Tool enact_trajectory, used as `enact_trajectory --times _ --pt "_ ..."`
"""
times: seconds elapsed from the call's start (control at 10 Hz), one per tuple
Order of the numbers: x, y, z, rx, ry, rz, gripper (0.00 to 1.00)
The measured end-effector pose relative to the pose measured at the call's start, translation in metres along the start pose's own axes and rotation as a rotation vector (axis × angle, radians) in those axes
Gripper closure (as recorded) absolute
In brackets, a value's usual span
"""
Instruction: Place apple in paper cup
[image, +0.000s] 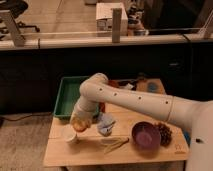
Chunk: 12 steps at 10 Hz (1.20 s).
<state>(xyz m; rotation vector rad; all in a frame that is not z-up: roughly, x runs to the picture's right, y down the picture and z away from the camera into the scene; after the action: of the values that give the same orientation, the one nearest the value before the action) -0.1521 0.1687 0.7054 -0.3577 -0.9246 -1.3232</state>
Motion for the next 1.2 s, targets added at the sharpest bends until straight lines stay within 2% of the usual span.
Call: enact_trajectory --times 0.2,0.7,0.9,1.1,1.2 --pt "-0.003 -0.01 0.005 -0.009 -0.016 -0.029 0.98" --pt "-0.004 -0.016 0.011 -0.01 -0.031 -0.03 0.53" --pt "-0.004 -0.016 0.013 -0.011 -0.038 -0.031 0.31" --pt "-0.005 -0.017 0.014 -0.012 -0.044 -0.036 0.2" --pt "-0.005 -0.017 0.015 -0.013 -0.047 -0.038 0.2"
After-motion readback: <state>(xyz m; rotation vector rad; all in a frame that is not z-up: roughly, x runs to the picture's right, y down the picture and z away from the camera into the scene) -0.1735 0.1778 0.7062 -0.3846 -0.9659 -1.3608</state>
